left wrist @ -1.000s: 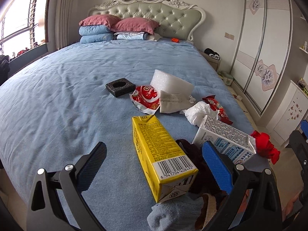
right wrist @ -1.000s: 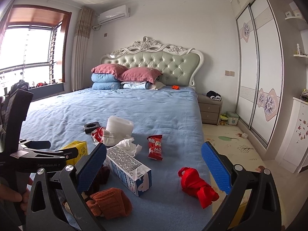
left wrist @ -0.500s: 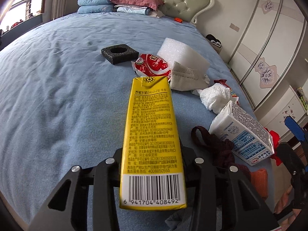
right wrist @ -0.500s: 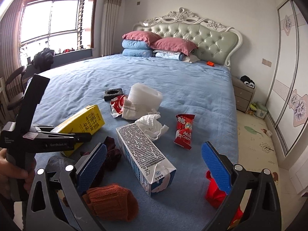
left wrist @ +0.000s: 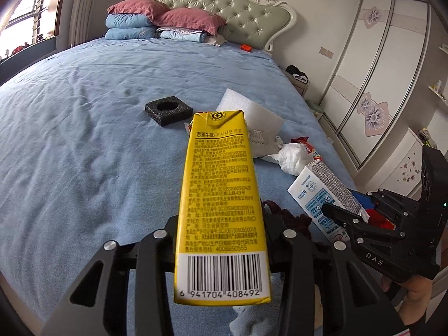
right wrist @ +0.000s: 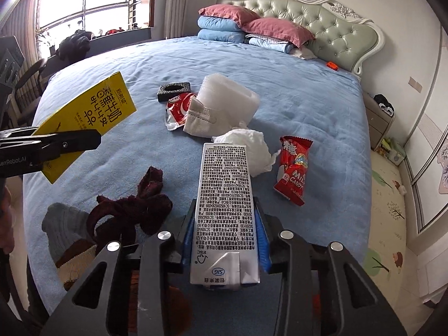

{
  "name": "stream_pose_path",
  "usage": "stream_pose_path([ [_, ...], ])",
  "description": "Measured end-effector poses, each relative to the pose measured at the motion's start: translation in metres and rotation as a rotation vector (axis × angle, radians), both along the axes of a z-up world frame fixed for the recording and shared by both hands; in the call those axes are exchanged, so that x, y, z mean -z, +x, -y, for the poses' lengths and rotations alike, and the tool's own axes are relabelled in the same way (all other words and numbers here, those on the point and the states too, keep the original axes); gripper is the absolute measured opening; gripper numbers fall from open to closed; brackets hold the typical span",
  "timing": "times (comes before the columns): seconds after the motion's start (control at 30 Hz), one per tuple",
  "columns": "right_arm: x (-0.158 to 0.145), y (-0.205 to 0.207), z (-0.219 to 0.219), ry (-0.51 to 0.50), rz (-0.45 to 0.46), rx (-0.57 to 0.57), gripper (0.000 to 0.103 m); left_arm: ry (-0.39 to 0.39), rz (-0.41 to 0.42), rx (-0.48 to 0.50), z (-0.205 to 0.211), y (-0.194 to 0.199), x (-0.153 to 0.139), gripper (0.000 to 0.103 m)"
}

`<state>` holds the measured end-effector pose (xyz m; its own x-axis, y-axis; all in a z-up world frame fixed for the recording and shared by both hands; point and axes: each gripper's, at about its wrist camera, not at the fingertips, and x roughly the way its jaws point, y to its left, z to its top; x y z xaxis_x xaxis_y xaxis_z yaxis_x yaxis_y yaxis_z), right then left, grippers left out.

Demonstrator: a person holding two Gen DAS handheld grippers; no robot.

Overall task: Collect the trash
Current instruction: 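Grasp the yellow juice carton with the left tool while the right tool grasps the white milk carton, then carry both cartons over the yellow bin and open both tools to drop them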

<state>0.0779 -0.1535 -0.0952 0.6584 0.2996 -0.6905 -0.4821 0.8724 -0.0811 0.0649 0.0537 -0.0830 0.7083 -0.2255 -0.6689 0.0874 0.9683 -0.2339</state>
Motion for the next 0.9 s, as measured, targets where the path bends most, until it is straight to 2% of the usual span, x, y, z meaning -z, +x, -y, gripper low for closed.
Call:
stream_pose_path([
  [0.27,-0.039,-0.022,0.035,0.190,0.094,0.037,0.036,-0.003,0.046,0.055,0.023,-0.008,-0.019,0.040],
  [0.47,-0.067,-0.055,0.097,0.335,0.166,0.119,0.036,0.000,0.067,0.178,0.070,-0.013,-0.031,0.040],
  [0.63,-0.075,-0.087,0.158,0.340,0.214,0.229,0.036,-0.004,0.046,0.319,0.133,-0.012,-0.028,0.040],
  [0.77,-0.068,-0.105,0.209,0.313,0.216,0.342,0.036,-0.019,0.011,0.453,0.197,-0.014,-0.021,0.040],
  [0.9,-0.054,-0.132,0.258,0.284,0.209,0.460,0.036,0.002,-0.014,0.590,0.268,-0.022,-0.010,0.040],
])
